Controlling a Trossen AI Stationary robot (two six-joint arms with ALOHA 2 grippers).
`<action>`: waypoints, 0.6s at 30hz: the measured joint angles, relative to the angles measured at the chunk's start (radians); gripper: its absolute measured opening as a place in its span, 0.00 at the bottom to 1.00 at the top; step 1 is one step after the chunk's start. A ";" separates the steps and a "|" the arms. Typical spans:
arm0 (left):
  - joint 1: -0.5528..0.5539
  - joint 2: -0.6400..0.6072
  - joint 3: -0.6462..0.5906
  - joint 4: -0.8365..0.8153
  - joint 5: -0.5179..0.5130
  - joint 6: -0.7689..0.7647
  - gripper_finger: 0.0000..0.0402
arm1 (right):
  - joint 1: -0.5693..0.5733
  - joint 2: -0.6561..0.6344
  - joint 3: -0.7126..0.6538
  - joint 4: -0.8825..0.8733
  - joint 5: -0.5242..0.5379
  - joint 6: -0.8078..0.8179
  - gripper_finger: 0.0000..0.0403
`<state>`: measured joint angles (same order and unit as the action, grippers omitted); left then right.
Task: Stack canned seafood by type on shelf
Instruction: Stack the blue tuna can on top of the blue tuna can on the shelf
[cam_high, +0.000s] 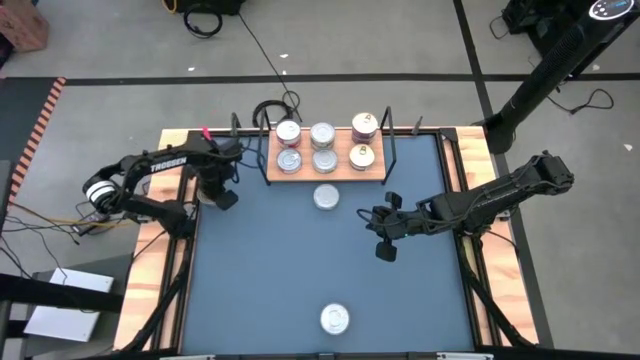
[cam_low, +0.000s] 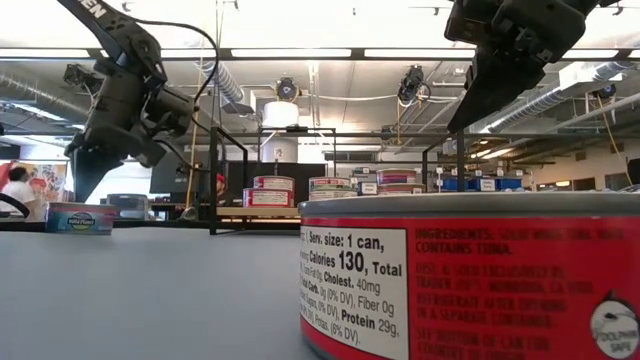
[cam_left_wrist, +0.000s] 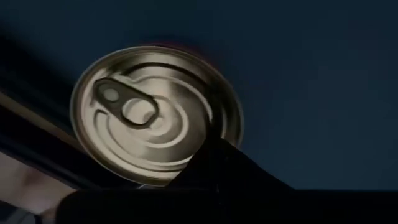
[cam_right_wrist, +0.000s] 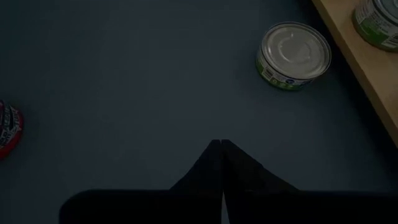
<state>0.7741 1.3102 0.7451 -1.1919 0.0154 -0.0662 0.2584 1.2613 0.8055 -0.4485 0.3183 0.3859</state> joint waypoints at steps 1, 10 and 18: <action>-0.013 -0.001 0.000 -0.001 0.000 0.000 0.01 | 0.000 0.000 0.000 0.000 0.000 0.000 0.02; -0.106 -0.001 0.001 -0.005 -0.146 -0.073 0.01 | 0.000 0.000 0.000 -0.001 -0.002 -0.004 0.02; -0.123 -0.007 0.001 -0.008 -0.160 -0.073 0.01 | 0.000 0.000 0.000 -0.001 -0.006 -0.004 0.02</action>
<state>0.6510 1.3029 0.7456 -1.2003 -0.1442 -0.1397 0.2584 1.2610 0.8055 -0.4500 0.3124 0.3817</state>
